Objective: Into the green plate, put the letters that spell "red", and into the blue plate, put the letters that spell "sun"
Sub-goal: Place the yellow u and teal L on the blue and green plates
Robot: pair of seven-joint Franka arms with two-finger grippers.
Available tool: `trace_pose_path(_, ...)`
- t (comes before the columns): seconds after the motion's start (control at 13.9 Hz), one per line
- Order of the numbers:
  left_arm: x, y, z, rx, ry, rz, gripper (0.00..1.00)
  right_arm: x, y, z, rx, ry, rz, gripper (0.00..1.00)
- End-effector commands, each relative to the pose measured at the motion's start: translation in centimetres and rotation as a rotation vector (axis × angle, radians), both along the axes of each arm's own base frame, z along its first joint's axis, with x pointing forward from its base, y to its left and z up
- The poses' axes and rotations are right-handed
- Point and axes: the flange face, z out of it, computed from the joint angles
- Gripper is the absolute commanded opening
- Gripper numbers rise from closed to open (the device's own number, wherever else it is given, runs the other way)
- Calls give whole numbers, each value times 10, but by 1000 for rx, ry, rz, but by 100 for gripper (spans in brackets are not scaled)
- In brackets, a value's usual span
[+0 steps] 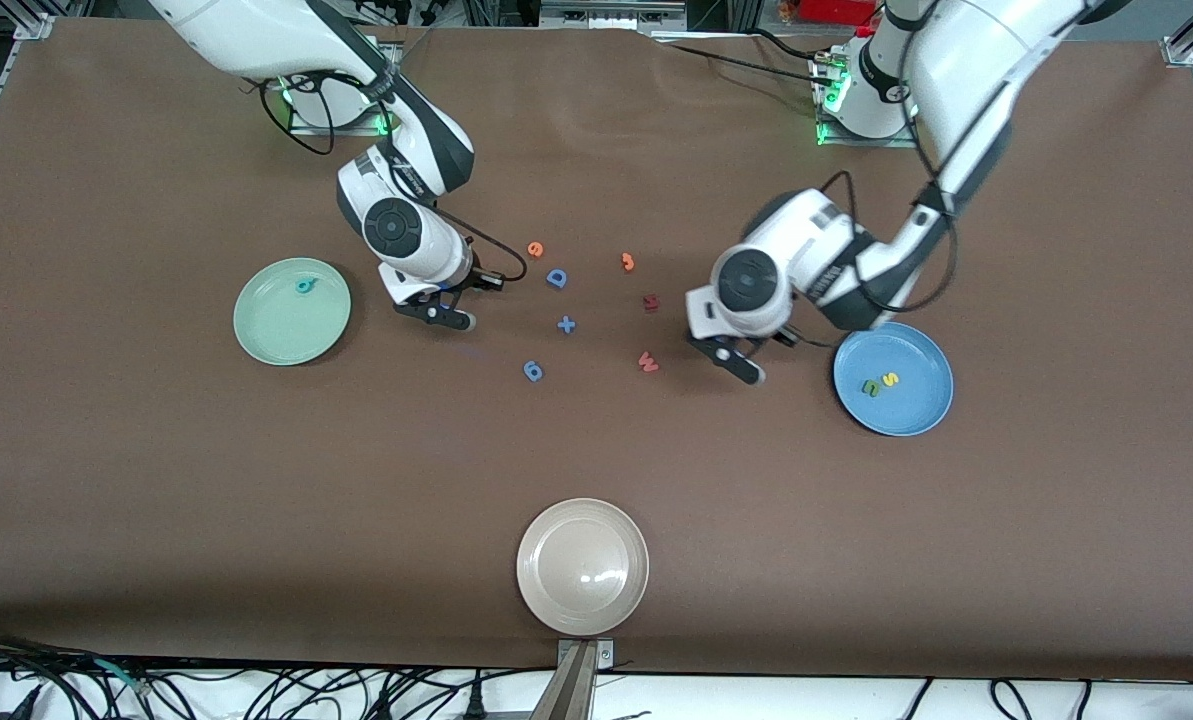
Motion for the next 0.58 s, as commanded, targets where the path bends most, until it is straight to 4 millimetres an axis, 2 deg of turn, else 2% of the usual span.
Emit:
trace_pose_path(0.0, 24, 73, 7, -46, 65, -18, 0, 22, -16, 73, -110, 54, 4, 5)
trace_pose_path(0.07, 32, 100, 5, -65, 79, -23, 0, 32, -24, 93, -129, 84, 8, 5)
trace_pose_path(0.22, 40, 138, -1, -79, 98, -17, 0, 55, -63, 126, -130, 130, 42, 5)
trace_pose_path(0.29, 42, 151, -4, -82, 102, -7, 0, 66, -90, 140, -99, 158, 64, 5)
trace_pose_path(0.36, 43, 155, -6, -89, 108, -14, 0, 77, -126, 151, -48, 172, 74, 5)
trace_pose_path(0.5, 45, 165, -18, -92, 111, -8, 0, 91, -192, 156, 25, 172, 110, 5)
